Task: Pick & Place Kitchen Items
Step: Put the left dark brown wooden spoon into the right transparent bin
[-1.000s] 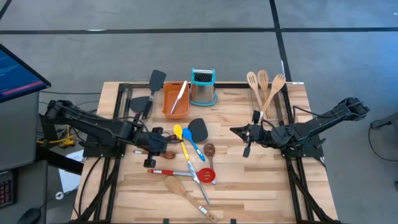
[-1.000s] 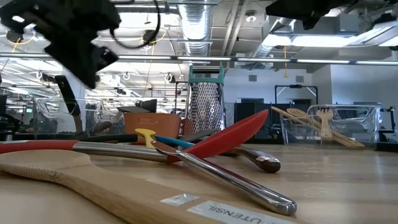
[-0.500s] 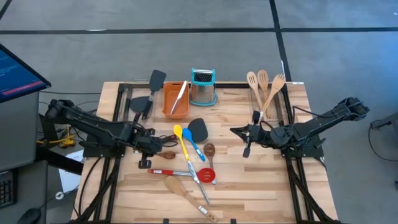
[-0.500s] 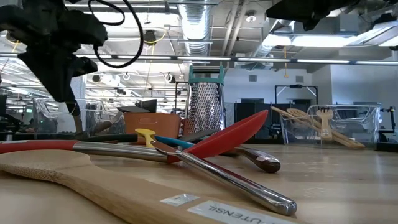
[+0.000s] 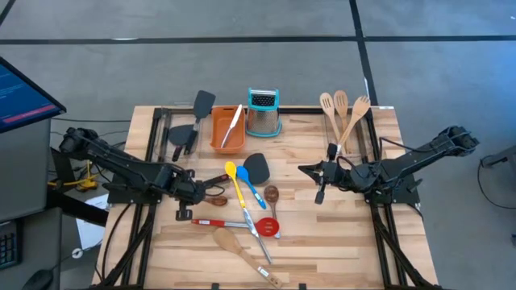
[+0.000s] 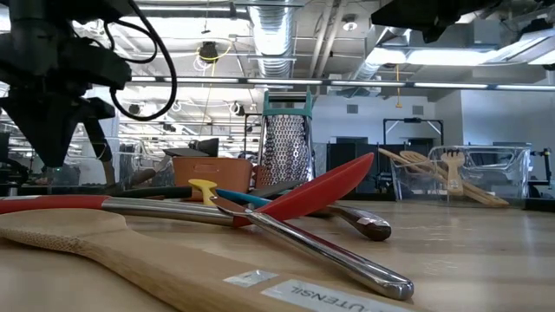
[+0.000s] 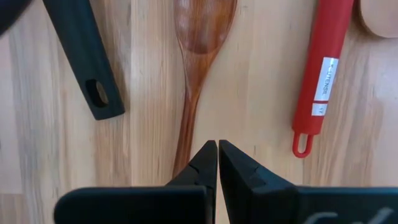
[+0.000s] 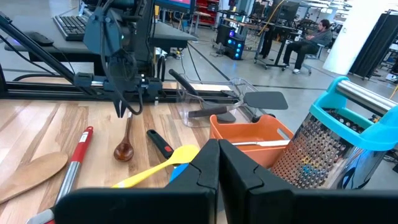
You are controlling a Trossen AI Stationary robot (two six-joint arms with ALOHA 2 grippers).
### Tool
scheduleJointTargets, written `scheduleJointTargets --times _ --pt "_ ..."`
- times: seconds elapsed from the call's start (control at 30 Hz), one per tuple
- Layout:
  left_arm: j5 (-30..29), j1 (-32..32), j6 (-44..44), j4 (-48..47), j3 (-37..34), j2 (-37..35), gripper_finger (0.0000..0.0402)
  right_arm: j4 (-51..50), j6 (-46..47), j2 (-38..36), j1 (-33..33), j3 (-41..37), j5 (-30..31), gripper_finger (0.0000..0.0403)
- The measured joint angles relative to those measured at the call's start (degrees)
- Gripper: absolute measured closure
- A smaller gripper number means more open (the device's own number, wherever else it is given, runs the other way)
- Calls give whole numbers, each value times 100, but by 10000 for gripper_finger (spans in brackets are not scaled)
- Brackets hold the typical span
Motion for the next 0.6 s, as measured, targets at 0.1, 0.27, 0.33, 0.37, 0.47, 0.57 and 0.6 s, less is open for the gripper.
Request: scheduleJointTargets --times 0.1,0.27,0.33,0.37,0.47,0.57,0.6 --pt "-12 13 -1 -1 0 0 399 0 0 0 0 0 0 403" --pt "-268 13 -6 -1 0 0 382 0 0 0 0 0 0 403" --pt "-427 13 -5 -3 0 0 366 0 1 0 0 0 0 403" --pt "-488 15 -4 -1 0 0 356 0 1 0 0 0 0 403" --pt "-582 15 -5 -1 0 0 324 0 0 0 0 0 0 403" --pt "-574 15 -70 0 0 0 296 0 2 0 0 0 0 403" --pt "-548 15 -117 26 -18 -2 288 0 2 0 0 0 0 403"
